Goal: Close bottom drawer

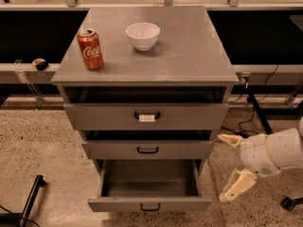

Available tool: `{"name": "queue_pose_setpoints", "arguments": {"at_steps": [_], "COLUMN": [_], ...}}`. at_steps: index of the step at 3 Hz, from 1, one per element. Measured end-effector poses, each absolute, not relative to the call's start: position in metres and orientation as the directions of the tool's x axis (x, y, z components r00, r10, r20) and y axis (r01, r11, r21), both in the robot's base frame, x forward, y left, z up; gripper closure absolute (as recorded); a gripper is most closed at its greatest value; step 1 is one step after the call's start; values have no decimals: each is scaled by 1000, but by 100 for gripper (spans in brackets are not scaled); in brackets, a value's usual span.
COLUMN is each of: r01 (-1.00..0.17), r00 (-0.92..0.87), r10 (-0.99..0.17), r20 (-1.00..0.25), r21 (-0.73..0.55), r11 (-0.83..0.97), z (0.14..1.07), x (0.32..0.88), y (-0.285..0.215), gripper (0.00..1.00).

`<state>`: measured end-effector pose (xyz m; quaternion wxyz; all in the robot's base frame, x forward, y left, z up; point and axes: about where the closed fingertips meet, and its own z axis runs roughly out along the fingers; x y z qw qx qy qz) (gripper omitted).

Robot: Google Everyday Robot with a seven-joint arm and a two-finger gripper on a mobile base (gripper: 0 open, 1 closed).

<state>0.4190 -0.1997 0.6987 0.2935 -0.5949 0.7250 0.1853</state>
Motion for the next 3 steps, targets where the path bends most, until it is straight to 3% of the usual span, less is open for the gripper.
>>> {"name": "queue_pose_setpoints", "arguments": {"at_steps": [1, 3], "r01": [-980, -969], "r00": [-123, -79], "r10": [-744, -622], "r20": [-657, -779], "r21": [-38, -87], "r11": [196, 232], "z": [655, 513], "x": [431, 441], "y": [-185, -185], "gripper": [0, 0]}}
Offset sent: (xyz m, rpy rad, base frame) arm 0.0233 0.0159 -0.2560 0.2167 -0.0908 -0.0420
